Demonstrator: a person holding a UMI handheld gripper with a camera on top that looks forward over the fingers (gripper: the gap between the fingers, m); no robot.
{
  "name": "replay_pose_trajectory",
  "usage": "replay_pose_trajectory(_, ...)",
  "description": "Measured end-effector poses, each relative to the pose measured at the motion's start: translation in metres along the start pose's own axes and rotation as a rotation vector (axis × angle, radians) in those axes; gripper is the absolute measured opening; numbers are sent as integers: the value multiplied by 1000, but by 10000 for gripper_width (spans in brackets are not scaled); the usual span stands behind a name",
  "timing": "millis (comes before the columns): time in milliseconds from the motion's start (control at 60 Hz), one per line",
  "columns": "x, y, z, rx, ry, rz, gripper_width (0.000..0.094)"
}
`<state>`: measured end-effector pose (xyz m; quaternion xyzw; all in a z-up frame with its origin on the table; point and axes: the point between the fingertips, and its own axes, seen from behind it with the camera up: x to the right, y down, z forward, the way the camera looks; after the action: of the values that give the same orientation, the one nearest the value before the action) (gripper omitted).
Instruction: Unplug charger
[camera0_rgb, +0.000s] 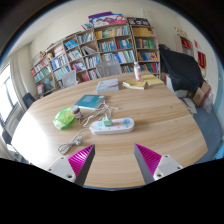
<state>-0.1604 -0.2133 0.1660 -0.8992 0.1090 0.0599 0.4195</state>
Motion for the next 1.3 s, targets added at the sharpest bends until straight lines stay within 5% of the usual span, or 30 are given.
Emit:
replay_pose_trajectory(133,-8,-19,48,36,-37,-50,828)
replay_pose_trajectory(283,-29,-38,136,125,40,-120,823)
replay_pose_trajectory(550,-28,-40,236,108,-16,-179,802)
replay_pose_trajectory(667,-22,-40,263,115,-23,-180,572)
replay_pose_trajectory(717,-11,-43,267,153,10,-200,336)
replay_pose_trajectory(867,-10,-45,266,180,1,-206,282)
replay_pose_trajectory(1117,-12,-43,263,29,-44,-114,236)
replay_pose_trajectory(1300,-12,-43,265,21,-11,-150,236)
